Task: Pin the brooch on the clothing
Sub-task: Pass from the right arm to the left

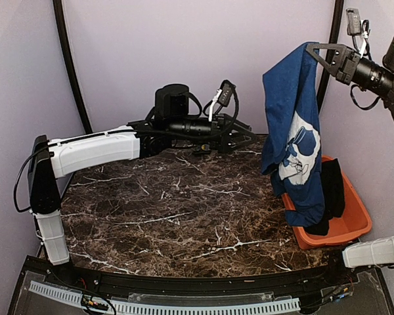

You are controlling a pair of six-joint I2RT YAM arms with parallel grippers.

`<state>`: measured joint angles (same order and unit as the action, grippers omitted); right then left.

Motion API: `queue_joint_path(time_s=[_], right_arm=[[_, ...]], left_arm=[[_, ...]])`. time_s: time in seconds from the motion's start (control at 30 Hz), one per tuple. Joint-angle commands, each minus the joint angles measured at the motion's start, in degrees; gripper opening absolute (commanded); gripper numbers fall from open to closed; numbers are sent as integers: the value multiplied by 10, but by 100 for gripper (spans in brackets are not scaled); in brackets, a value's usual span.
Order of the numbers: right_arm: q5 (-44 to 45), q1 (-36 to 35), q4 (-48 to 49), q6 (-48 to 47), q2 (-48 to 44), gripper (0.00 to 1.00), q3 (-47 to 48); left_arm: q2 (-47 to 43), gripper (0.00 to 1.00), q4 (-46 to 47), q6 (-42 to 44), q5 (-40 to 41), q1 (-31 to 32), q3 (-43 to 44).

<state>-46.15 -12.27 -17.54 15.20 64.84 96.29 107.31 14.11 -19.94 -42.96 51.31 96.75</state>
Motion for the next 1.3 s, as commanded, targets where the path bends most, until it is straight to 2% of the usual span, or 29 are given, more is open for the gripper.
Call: queue_joint_path(time_s=[0.0, 0.23, 0.73, 0.8, 0.83, 0.87, 0.93, 1.0, 1.03, 1.1, 1.13, 1.27], right_arm=[[18, -4, 0, -11, -7, 0, -1], [20, -4, 2, -9, -2, 0, -8], [17, -4, 8, -6, 2, 0, -15], [17, -4, 9, -6, 2, 0, -18], [17, -4, 9, -6, 1, 0, -22], [17, -4, 8, -6, 1, 0, -24], [18, -4, 9, -6, -1, 0, -34], [22, -4, 11, -7, -5, 0, -52], [24, -4, 11, -9, -8, 0, -62], [27, -4, 11, -12, -14, 0, -84], [28, -4, 8, -13, -19, 0, -98], [30, -4, 1, -23, -49, 0, -170]], left_arm=[[12, 99, 25, 16, -35, 22, 52], [60, 99, 8, 3, -37, 41, 114], [106, 80, -57, 19, 0, 55, 169], [112, 70, -59, 19, 0, 55, 179], [114, 64, -60, 19, 0, 55, 183], [118, 53, -60, 17, -1, 55, 189], [123, 44, -57, 16, -7, 55, 198], [124, 29, -51, 9, -18, 55, 200], [124, 27, -52, 7, -23, 55, 200], [113, 14, -84, 16, -29, 54, 206], [106, 4, -120, 38, -24, 54, 203], [10, 1, -237, 94, 87, 53, 94]])
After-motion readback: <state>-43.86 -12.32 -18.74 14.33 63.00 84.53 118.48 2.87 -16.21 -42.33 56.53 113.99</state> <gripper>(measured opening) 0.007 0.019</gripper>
